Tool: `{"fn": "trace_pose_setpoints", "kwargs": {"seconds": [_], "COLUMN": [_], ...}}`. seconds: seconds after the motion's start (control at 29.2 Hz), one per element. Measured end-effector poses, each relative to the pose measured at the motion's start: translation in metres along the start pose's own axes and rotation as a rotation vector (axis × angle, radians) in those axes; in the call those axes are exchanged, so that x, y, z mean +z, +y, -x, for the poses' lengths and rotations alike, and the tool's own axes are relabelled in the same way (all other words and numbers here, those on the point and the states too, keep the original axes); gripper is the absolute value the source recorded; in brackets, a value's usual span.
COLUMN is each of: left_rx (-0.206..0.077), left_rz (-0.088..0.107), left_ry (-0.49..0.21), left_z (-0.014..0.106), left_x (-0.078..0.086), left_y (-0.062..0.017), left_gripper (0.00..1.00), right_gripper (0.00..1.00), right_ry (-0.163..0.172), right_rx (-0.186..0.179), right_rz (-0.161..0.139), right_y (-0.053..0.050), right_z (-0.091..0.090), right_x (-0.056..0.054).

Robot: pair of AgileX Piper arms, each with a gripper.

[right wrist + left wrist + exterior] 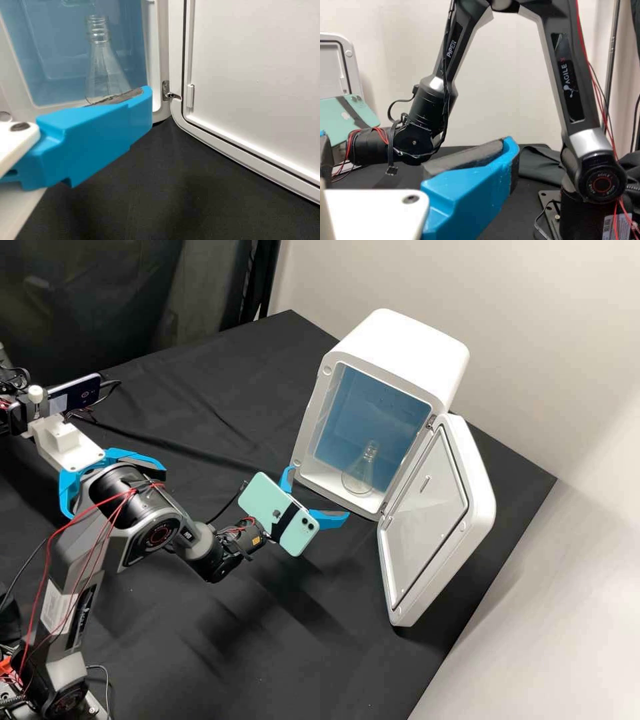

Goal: Take the flask out of the incubator

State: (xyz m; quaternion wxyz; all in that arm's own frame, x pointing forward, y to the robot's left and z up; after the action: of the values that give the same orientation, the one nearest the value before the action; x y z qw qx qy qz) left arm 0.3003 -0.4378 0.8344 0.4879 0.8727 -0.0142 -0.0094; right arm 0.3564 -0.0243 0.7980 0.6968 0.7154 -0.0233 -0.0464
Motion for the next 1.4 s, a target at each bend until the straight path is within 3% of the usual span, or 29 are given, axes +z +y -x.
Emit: {"fn": "trace_pose_setpoints", "kwargs": {"seconds": [0.1,0.45,0.79,1.27,1.4], "left_rx": [0.005,0.008,0.007,-0.089,-0.099], "left_rz": [-0.006,-0.007,-0.007,0.004,0.005], "left_ry": [-0.002,-0.003,-0.001,0.088,0.110], "left_z": [0.001,0.001,0.001,-0.010,-0.010], "left_x": [-0.001,0.000,-0.001,-0.030,-0.037], "left_y": [0.0022,0.0033,0.0029,-0.0278,-0.0304], "left_gripper": [1.00,1.00,1.00,1.00,1.00], "right_gripper": [1.00,1.00,1.00,1.00,1.00], "right_ry": [-0.004,-0.023,-0.029,-0.029,-0.029], "right_rx": [0.007,0.028,0.025,0.025,0.025], "right_rz": [0.019,0.028,0.027,0.027,0.027], "right_y": [0.001,0.003,0.002,0.002,0.002], "right_z": [-0.003,-0.012,-0.013,-0.013,-0.013], "right_x": [0.002,0.009,0.011,0.011,0.011]}}
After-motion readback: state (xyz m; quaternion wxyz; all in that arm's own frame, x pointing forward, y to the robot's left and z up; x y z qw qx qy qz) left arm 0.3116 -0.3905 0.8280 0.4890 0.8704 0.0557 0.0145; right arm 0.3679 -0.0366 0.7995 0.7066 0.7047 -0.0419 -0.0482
